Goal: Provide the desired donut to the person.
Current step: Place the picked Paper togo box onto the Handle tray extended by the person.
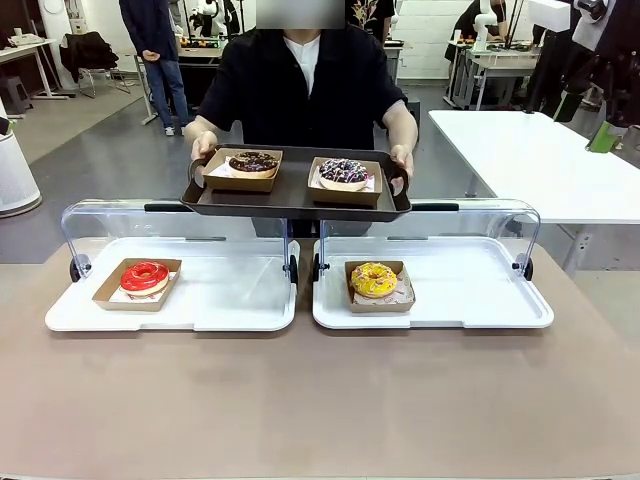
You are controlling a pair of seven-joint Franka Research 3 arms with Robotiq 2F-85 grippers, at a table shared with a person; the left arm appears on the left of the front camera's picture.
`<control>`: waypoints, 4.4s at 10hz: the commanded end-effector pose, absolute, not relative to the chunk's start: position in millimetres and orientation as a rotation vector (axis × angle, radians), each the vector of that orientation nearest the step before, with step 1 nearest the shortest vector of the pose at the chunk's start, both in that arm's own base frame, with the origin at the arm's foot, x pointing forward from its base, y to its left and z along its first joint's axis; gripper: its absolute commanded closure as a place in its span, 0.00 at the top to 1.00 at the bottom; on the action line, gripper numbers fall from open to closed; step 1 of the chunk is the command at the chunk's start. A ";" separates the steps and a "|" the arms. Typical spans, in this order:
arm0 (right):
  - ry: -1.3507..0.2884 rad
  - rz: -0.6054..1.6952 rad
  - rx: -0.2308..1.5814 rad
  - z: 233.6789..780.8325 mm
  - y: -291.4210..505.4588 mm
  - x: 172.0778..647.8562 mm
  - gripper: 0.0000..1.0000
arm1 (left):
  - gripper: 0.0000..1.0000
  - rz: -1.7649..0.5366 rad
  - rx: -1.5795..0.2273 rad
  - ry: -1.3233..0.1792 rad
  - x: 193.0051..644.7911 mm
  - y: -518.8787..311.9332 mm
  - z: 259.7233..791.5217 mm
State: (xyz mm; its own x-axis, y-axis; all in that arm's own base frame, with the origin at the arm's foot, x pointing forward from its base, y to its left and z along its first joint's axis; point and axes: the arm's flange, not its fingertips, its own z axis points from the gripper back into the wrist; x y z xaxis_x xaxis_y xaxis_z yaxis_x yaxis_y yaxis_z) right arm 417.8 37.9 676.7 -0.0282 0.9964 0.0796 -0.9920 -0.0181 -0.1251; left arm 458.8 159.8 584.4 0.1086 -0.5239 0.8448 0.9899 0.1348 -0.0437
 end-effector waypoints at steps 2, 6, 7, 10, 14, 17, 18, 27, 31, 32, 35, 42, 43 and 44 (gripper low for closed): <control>-0.417 1.527 0.513 698.3 -2.8 424.0 1.00 | 1.00 -1.284 -0.751 -0.798 456.6 159.2 585.0; -0.681 1.333 0.873 667.6 -77.3 436.1 1.00 | 1.00 -1.284 -0.751 -0.798 456.6 159.2 585.0; -0.713 1.340 0.891 653.4 -85.7 434.4 1.00 | 1.00 -1.284 -0.751 -0.798 456.6 159.2 585.0; -0.757 1.354 0.958 615.1 -94.0 428.2 1.00 | 1.00 -1.284 -0.751 -0.798 456.6 159.2 585.0; -0.784 1.330 0.737 574.5 -98.9 422.4 1.00 | 1.00 -1.284 -0.751 -0.798 456.6 159.2 585.0; -0.793 1.247 0.633 560.0 -107.3 428.5 1.00 | 1.00 -1.284 -0.751 -0.798 456.6 159.2 585.0; -0.781 1.232 0.615 557.6 -109.8 431.4 1.00 | 1.00 -1.284 -0.751 -0.798 456.6 159.2 585.0; -0.791 1.221 0.611 556.5 -120.5 438.5 1.00 | 1.00 -1.284 -0.751 -0.798 456.6 159.2 585.0; -0.791 1.221 0.611 556.5 -120.5 438.5 1.00 | 1.00 -1.284 -0.751 -0.798 456.6 159.2 585.0; -0.791 1.221 0.611 556.5 -120.5 438.5 1.00 | 1.00 -1.284 -0.751 -0.798 456.6 159.2 585.0; -0.791 1.221 0.611 556.5 -120.5 438.5 1.00 | 1.00 -1.284 -0.751 -0.798 456.6 159.2 585.0; -0.791 1.221 0.611 556.5 -120.5 438.5 1.00 | 1.00 -1.284 -0.751 -0.798 456.6 159.2 585.0; -0.791 1.221 0.611 556.5 -120.5 438.5 1.00 | 1.00 -1.284 -0.751 -0.798 456.6 159.2 585.0; -0.791 1.221 0.611 556.5 -120.5 438.5 1.00 | 1.00 -1.284 -0.751 -0.798 456.6 159.2 585.0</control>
State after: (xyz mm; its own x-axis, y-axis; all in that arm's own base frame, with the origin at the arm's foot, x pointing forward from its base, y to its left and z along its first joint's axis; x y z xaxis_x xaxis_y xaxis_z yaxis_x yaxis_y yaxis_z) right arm 439.2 -120.8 556.7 0.1615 0.5828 0.7964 -0.9655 0.2602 0.0054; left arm 458.8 159.7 584.4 0.1087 -0.5243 0.8446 0.9899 0.1348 -0.0437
